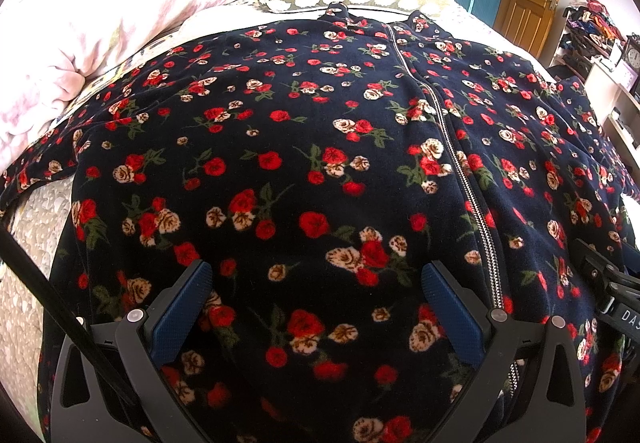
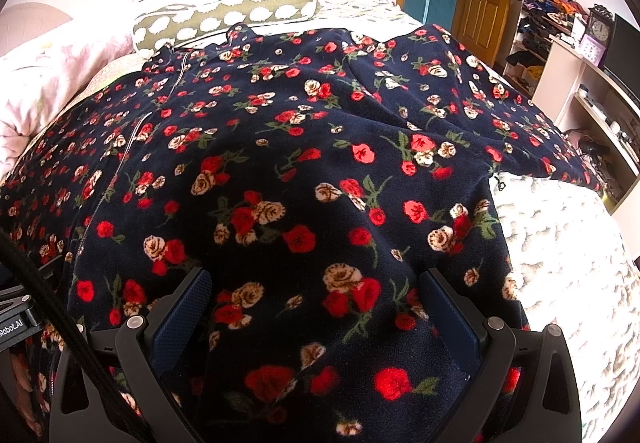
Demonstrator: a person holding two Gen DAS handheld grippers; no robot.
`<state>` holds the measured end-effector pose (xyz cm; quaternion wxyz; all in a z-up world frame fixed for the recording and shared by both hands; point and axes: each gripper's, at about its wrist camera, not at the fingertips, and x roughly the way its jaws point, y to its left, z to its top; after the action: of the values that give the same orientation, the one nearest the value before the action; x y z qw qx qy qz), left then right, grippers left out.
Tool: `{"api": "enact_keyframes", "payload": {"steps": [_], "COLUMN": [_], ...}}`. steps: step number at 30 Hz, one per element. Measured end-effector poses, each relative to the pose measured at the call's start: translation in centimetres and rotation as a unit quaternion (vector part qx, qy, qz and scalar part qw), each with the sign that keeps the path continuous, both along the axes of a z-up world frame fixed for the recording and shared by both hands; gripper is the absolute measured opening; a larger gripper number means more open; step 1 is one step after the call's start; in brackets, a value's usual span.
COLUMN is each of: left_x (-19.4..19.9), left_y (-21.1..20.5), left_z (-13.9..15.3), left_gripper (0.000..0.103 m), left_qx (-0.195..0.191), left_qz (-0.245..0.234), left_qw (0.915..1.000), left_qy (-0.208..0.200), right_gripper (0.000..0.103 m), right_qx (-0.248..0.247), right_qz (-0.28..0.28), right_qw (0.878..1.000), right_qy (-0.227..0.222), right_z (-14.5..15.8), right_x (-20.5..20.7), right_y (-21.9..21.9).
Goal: Fold large clothes
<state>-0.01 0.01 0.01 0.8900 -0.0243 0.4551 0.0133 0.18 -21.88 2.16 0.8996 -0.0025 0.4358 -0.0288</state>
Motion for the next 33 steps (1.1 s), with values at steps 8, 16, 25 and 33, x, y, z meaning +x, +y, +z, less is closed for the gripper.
{"api": "enact_keyframes", "payload": {"steps": [8,16,25,33], "left_x": [0.0,0.0,-0.01,-0.09], "left_y": [-0.01,-0.02,-0.02,-0.01], "left_z": [0.0,0.0,0.0,0.02], "left_gripper": [0.103,0.103,0.103,0.103], "left_qx": [0.0,0.001,0.001,0.003], "left_qz": [0.0,0.0,0.0,0.0], "left_qw": [1.0,1.0,1.0,1.0], "left_qy": [0.0,0.0,0.001,0.0], "right_gripper": [0.103,0.103,0.103,0.103], "right_qx": [-0.001,0.0,0.0,0.0], "right_qz": [0.0,0.0,0.0,0.0], "right_qw": [1.0,1.0,1.0,1.0], "right_qy": [-0.001,-0.001,-0.001,-0.001], "right_z": [-0.01,-0.01,-0.01,-0.01], "right_x": [0.03,0.05,0.02,0.01], "right_y": [0.0,0.04,0.02,0.01]}}
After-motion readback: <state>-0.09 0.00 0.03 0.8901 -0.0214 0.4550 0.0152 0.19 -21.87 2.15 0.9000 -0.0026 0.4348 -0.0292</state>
